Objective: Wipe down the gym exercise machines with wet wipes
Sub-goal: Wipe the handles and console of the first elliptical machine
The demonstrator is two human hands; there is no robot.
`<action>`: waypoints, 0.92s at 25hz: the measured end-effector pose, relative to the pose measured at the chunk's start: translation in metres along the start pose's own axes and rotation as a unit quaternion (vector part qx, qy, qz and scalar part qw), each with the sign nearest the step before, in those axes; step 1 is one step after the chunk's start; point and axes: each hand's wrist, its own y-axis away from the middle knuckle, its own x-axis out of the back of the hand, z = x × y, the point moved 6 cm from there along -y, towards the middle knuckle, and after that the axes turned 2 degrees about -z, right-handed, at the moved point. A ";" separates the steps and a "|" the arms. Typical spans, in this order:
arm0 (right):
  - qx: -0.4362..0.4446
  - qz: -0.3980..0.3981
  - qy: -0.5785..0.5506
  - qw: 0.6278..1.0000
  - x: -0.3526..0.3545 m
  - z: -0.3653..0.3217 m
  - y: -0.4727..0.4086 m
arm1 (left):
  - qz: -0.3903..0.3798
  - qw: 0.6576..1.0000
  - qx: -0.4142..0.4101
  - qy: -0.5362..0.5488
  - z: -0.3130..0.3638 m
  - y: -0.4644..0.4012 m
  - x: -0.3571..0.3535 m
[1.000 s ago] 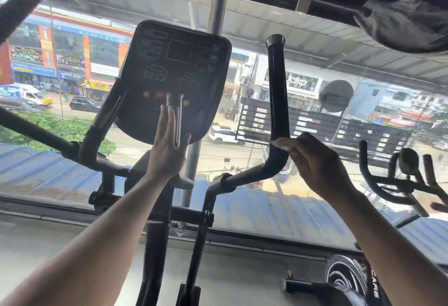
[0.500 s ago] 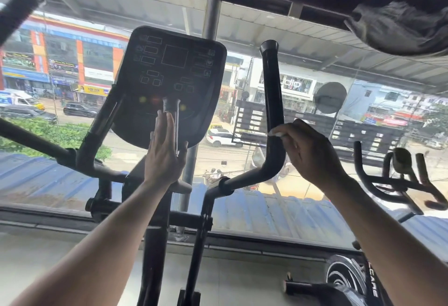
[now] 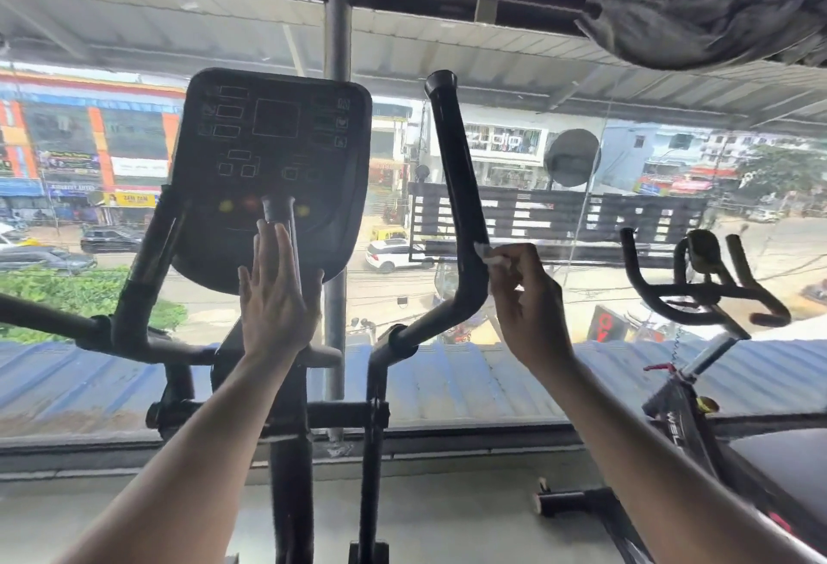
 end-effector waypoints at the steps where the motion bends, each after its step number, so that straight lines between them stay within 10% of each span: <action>1: -0.017 -0.001 -0.015 1.000 -0.004 0.003 0.013 | -0.011 1.000 0.003 -0.008 0.001 -0.001 0.000; 7: -0.143 0.005 -0.140 0.980 0.016 0.038 0.033 | -0.050 0.998 0.024 -0.044 0.027 -0.001 0.022; 15: -0.142 -0.106 -0.226 0.958 0.010 0.115 0.017 | -0.082 0.984 -0.155 -0.034 0.248 -0.121 0.058; 23: -0.148 -0.182 -0.420 0.877 -0.034 0.160 -0.009 | -0.155 0.943 -0.136 -0.260 0.283 -0.120 -0.005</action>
